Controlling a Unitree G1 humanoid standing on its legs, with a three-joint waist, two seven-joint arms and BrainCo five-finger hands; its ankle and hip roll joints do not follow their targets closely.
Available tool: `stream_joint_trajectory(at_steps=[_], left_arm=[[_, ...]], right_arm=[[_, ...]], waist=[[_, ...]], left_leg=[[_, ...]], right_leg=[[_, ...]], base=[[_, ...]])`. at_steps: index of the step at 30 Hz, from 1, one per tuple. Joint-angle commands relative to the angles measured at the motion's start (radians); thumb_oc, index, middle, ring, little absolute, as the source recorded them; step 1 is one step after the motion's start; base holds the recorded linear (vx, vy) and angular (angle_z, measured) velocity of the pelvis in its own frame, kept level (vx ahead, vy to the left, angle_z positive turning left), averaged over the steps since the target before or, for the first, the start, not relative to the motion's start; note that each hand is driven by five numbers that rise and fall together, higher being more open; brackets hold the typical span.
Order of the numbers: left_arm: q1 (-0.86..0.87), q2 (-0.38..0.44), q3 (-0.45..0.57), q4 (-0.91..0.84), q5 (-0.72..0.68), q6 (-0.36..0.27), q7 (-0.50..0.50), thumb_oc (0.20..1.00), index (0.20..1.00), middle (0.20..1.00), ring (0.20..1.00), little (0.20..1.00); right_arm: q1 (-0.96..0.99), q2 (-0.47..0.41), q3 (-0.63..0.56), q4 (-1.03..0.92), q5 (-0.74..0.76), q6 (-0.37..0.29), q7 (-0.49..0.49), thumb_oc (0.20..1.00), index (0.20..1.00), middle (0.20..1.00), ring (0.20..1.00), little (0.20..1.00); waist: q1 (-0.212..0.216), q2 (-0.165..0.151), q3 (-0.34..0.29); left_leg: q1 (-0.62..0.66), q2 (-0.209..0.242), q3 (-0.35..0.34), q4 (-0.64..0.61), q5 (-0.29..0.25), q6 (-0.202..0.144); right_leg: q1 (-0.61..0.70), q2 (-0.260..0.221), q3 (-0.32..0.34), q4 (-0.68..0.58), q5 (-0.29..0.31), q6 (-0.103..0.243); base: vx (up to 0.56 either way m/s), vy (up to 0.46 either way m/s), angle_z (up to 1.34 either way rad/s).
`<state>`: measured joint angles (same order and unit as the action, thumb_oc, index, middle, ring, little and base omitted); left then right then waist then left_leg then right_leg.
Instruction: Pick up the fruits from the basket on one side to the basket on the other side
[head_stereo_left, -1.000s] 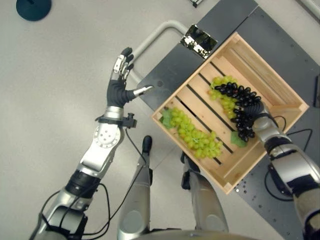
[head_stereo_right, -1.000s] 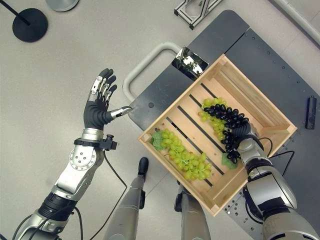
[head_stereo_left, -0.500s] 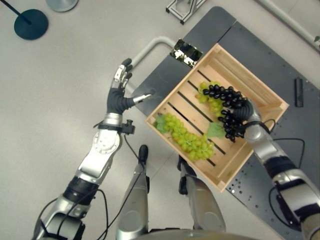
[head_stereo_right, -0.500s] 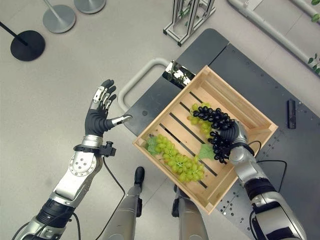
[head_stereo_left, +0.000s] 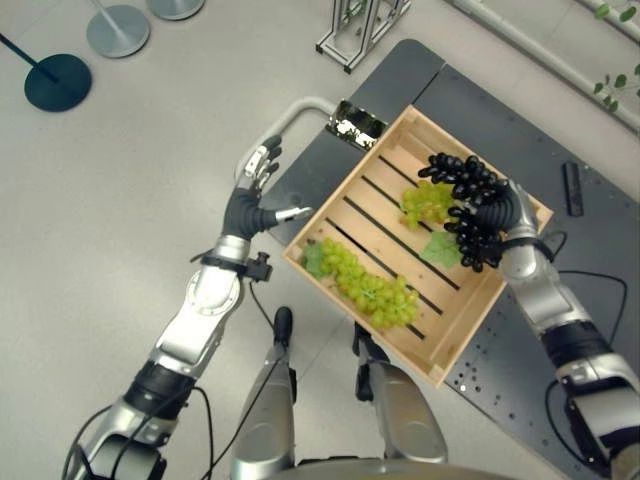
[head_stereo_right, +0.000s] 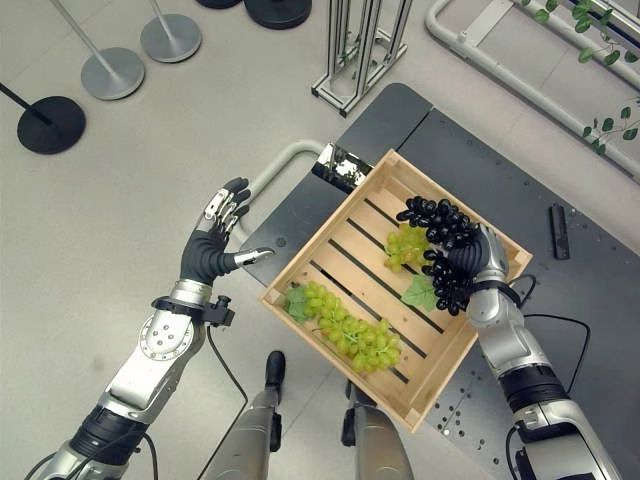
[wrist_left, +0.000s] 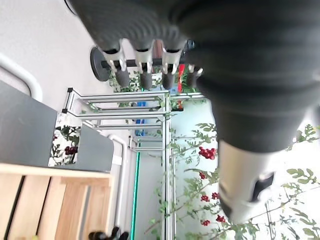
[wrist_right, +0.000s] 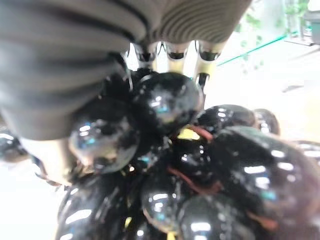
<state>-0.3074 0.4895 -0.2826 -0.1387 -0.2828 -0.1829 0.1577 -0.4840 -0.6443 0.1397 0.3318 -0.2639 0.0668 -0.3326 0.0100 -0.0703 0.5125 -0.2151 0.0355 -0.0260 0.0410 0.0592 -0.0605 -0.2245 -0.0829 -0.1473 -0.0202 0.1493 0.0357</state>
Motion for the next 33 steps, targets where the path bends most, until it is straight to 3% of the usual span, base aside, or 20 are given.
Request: stream_joint_trajectory(at_steps=[1,8,18,33], left_arm=[[0.067,0.016,-0.039,-0.051,-0.033,-0.025,-0.059,1.000,1.000,1.000,1.000,1.000],[0.066,0.025,-0.114,-0.029,-0.041,-0.015,-0.139,1.000,1.000,1.000,1.000,1.000],[0.085,0.005,-0.122,-0.025,-0.040,-0.016,-0.134,1.000,1.000,1.000,1.000,1.000],[0.070,-0.025,-0.148,-0.009,-0.094,-0.010,-0.155,1.000,1.000,1.000,1.000,1.000]], right_arm=[[-0.017,-0.078,-0.060,-0.110,-0.046,-0.096,-0.005,0.200,0.200,0.200,0.200,0.200],[-0.022,-0.189,-0.022,-0.179,-0.012,-0.157,0.088,0.200,0.200,0.200,0.200,0.200],[-0.054,-0.190,-0.056,-0.198,0.102,-0.197,0.065,0.200,0.200,0.200,0.200,0.200],[-0.042,-0.201,0.003,-0.251,0.162,-0.221,0.147,0.200,0.200,0.200,0.200,0.200]], waist=[[-0.007,-0.053,-0.183],[-0.022,-0.073,-0.254],[-0.022,-0.088,-0.309],[-0.023,-0.108,-0.351]], left_leg=[[0.002,0.007,0.048,0.030,-0.069,0.006],[0.064,0.012,0.064,0.015,-0.085,0.012],[0.115,0.021,0.085,-0.006,-0.094,0.014],[0.152,0.021,0.090,-0.016,-0.102,0.015]], right_leg=[[0.026,-0.054,-0.007,0.068,-0.105,0.129],[0.076,-0.046,0.004,0.057,-0.111,0.133],[0.113,-0.038,0.014,0.045,-0.113,0.137],[0.146,-0.041,0.014,0.039,-0.119,0.138]], base=[[0.07,-0.003,-0.02],[0.08,0.001,-0.07],[0.05,0.007,-0.09],[0.01,0.003,-0.01]])
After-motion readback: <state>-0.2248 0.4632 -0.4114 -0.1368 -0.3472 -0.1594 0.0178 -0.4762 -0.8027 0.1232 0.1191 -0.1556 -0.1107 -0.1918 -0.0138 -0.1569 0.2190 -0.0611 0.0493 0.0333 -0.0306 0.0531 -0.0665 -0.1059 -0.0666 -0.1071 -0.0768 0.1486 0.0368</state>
